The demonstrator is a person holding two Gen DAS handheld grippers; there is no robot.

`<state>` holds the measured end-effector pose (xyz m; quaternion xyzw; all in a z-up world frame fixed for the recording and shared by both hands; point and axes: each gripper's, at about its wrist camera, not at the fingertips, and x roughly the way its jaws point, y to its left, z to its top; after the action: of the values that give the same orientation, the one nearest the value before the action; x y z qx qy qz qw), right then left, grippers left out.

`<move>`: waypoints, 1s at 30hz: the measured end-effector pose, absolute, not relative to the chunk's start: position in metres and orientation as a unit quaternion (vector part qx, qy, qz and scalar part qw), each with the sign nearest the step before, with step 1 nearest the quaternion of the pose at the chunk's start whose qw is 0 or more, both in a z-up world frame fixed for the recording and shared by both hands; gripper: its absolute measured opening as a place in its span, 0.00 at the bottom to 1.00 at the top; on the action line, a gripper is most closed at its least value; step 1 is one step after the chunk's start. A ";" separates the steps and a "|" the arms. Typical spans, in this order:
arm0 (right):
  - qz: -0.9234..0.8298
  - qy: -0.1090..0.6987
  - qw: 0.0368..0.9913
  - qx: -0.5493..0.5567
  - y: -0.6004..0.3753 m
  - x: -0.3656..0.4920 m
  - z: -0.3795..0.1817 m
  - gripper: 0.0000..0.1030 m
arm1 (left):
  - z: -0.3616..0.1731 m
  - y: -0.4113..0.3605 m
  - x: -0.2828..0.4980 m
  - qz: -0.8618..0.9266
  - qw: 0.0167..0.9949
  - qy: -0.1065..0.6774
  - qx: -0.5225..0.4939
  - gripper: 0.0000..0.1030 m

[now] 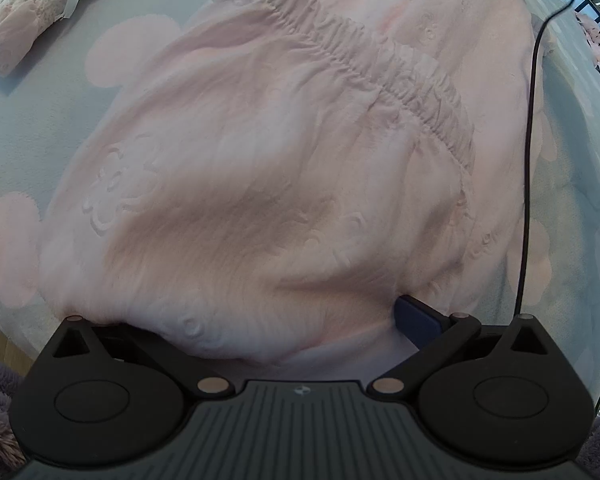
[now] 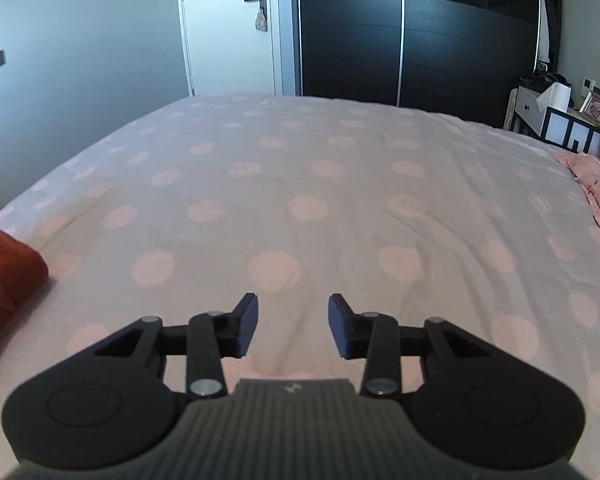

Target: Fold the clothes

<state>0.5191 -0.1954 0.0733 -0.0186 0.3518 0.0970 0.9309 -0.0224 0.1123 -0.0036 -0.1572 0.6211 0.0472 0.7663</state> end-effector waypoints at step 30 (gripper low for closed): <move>-0.010 0.440 0.898 0.023 -0.299 0.454 0.031 0.01 | 0.044 0.124 -0.044 0.051 0.772 0.613 -0.160 1.00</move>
<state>0.4540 -0.2987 0.0306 0.0230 0.4395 -0.0105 0.8979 -0.0440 0.1240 0.0442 -0.1597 0.6134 0.0512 0.7718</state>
